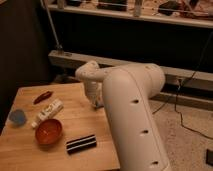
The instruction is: Wipe the white sponge on the table
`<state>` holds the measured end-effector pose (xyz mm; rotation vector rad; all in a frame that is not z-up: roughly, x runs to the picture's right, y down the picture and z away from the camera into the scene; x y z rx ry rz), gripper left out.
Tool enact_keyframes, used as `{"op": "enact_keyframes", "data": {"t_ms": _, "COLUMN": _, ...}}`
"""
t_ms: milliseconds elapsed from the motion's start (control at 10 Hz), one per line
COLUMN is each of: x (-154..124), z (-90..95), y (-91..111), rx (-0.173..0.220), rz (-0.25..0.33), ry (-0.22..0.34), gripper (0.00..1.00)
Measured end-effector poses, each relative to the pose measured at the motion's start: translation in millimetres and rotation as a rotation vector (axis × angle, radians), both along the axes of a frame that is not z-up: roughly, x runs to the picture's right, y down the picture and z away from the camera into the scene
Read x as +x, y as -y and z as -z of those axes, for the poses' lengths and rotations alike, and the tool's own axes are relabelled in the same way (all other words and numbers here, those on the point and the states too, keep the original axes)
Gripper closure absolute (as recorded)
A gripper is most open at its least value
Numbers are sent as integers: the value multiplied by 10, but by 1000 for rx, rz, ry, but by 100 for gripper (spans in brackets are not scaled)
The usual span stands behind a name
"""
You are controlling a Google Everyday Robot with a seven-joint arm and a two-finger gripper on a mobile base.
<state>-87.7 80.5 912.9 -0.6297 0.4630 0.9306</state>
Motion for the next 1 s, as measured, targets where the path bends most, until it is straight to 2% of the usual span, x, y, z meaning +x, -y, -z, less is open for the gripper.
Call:
{"op": "enact_keyframes", "data": {"t_ms": 300, "x": -356, "z": -79, "y": 118, "rx": 9, "rz": 40, "ry": 30, "gripper": 100}}
{"op": "enact_keyframes", "data": {"t_ms": 500, "x": -604, "z": 8, "y": 132, "rx": 4, "rz": 59, "ry": 75, "gripper": 100}}
{"op": "enact_keyframes", "data": {"t_ms": 800, "x": -910, "z": 205, "y": -112, "rx": -36, "rz": 100, "ry": 149, "gripper": 100}}
{"op": "enact_keyframes", "data": {"t_ms": 1000, "x": -1141, "z": 397, "y": -351, "rx": -68, "rz": 128, "ry": 221, "gripper": 100}}
